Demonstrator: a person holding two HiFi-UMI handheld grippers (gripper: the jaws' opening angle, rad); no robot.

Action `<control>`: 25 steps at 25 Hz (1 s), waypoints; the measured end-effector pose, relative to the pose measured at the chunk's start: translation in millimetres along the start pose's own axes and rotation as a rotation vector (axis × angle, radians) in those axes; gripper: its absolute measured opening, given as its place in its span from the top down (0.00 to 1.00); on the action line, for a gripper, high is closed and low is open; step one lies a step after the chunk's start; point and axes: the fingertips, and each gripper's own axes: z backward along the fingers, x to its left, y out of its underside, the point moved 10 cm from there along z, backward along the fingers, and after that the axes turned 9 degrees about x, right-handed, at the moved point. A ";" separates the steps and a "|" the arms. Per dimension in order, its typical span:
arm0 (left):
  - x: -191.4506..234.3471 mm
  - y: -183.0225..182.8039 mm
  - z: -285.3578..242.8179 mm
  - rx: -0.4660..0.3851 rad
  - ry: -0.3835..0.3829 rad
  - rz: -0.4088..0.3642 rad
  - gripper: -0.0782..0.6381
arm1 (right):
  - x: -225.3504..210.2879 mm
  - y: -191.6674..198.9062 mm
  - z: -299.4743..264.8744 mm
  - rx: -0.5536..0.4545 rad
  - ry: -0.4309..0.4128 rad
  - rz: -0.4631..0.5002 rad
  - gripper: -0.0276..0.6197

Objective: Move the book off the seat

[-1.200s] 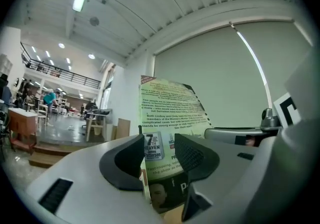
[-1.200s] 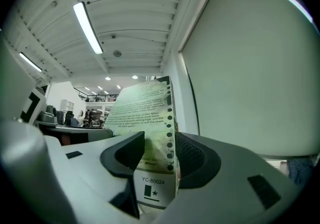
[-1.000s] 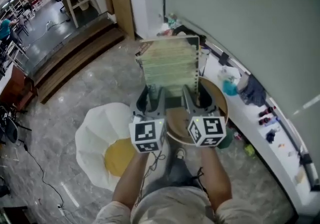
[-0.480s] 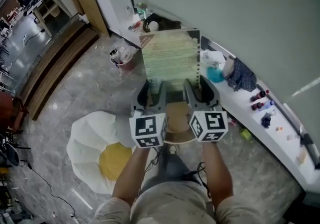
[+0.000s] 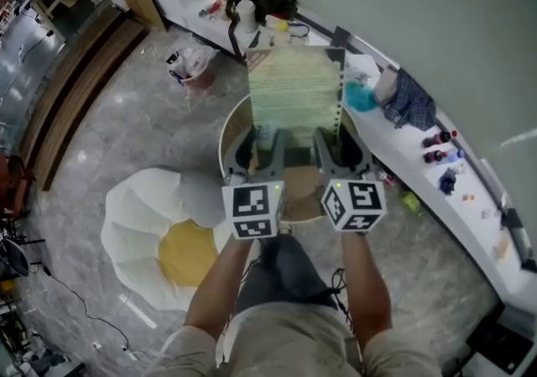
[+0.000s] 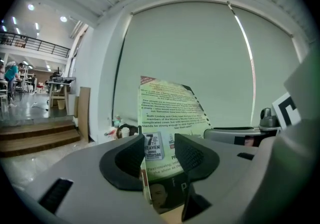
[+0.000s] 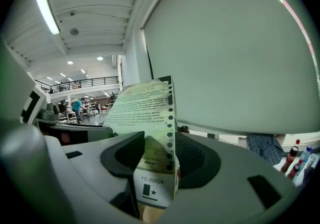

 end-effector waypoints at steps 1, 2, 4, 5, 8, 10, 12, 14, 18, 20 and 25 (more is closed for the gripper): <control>3.2 9.0 -4.2 0.016 0.002 0.006 0.62 | 0.7 8.7 -4.8 0.017 0.002 -0.005 0.65; 6.3 18.6 -8.6 0.034 0.004 0.014 0.62 | 1.5 17.8 -9.4 0.036 0.006 -0.010 0.65; 12.2 38.8 -18.0 0.073 0.006 0.032 0.62 | 2.3 37.1 -19.1 0.076 0.012 -0.019 0.65; 14.7 49.1 -22.9 0.095 0.006 0.041 0.62 | 2.1 47.0 -24.2 0.097 0.013 -0.024 0.65; 21.0 79.1 -40.8 0.159 0.007 0.066 0.62 | -1.5 77.1 -41.3 0.157 0.016 -0.042 0.65; 25.0 99.3 -54.9 0.195 0.008 0.078 0.62 | -5.4 98.4 -54.4 0.191 0.018 -0.053 0.65; 27.5 121.4 -66.9 0.229 0.009 0.093 0.62 | -9.3 120.5 -65.3 0.224 0.020 -0.059 0.65; 29.8 143.8 -78.1 0.264 0.006 0.108 0.62 | -12.9 142.7 -76.1 0.258 0.020 -0.066 0.65; 36.4 189.3 -102.8 0.338 0.001 0.133 0.62 | -19.5 188.5 -99.4 0.328 0.019 -0.085 0.65; 38.9 212.8 -115.7 0.376 0.000 0.144 0.62 | -23.9 211.9 -111.2 0.368 0.019 -0.097 0.65; 42.8 271.3 -142.6 0.470 -0.001 0.176 0.62 | -32.8 269.6 -134.9 0.465 0.026 -0.125 0.65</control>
